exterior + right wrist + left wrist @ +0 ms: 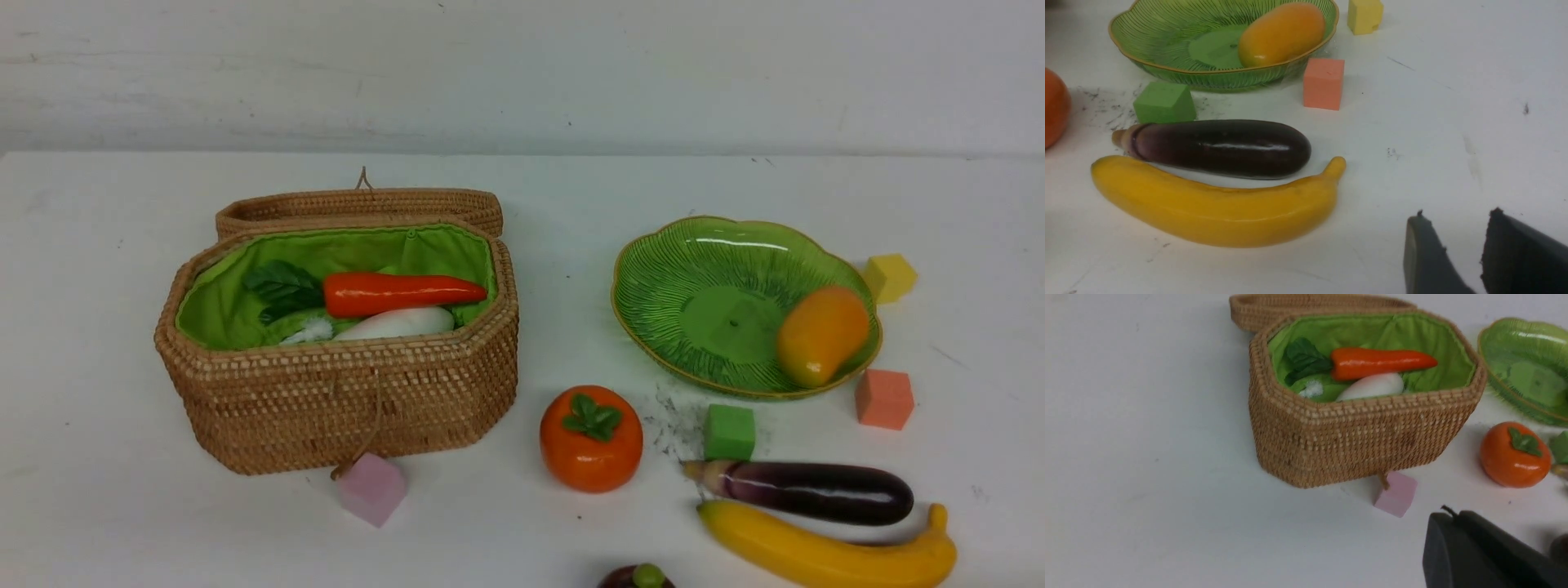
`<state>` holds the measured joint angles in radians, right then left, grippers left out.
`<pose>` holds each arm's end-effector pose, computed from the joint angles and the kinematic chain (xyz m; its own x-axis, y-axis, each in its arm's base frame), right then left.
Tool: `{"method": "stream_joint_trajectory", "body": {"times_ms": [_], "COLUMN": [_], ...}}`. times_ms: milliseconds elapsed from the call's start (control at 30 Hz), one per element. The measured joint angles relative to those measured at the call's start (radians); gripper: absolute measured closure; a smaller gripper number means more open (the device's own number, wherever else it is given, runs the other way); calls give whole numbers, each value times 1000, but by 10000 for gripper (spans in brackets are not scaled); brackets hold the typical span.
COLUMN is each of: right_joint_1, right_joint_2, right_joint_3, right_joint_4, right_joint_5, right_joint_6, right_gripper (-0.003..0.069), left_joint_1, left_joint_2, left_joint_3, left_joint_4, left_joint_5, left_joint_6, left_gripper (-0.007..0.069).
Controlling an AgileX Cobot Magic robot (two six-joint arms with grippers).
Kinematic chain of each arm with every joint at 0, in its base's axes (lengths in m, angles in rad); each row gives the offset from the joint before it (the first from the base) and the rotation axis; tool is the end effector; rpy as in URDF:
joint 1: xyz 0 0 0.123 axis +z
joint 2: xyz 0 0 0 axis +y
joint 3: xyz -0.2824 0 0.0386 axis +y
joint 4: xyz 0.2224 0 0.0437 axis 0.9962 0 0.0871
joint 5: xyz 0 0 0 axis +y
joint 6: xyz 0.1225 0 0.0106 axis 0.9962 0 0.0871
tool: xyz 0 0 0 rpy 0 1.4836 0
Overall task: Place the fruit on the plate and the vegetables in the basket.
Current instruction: Use the right arm to grab a mangosteen and put it into the right plate
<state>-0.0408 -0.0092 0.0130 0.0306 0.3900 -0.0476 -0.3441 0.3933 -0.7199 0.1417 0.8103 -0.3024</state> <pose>0.0570 -0.0009 0.1647 -0.3019 -0.0070 -0.9533 0.0239 0.9996 -0.0149 0.0641 -0.0096 0.3329 -0.4017 -0.0705 -0.9130 0.1685 0.9743 -0.1494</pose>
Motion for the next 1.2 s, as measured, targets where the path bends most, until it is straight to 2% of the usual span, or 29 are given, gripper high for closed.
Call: {"method": "stream_joint_trajectory", "body": {"times_ms": [100,167,200,267,400,533,700,833,1200], "right_joint_1": [0,0,0,0,0,0,0,0,0], "right_joint_2": [0,0,0,0,0,0,-1,-1,-1], "right_joint_3": [0,0,0,0,0,0,0,0,0], "right_joint_4": [0,0,0,0,0,0,0,0,0], "right_joint_5": [0,0,0,0,0,0,-1,-1,-1], "right_joint_6": [0,0,0,0,0,0,0,0,0], "right_gripper": [417,417,417,417,417,417,417,417,417], "left_joint_1": [21,95,101,188,297,369,389,389,390], "left_joint_2": [-21,-74,-79,-167,-300,-401,-403,-403,-403], "left_joint_3": [18,69,75,182,363,555,730,750,750], "left_joint_4": [0,-12,-13,-43,-74,-79,-82,-83,-83], "left_joint_5": [-89,-229,-241,-391,-498,-509,-486,-420,-415], "left_joint_6": [24,73,73,132,162,164,167,167,167], "left_gripper": [635,633,633,632,630,629,625,622,610]}}
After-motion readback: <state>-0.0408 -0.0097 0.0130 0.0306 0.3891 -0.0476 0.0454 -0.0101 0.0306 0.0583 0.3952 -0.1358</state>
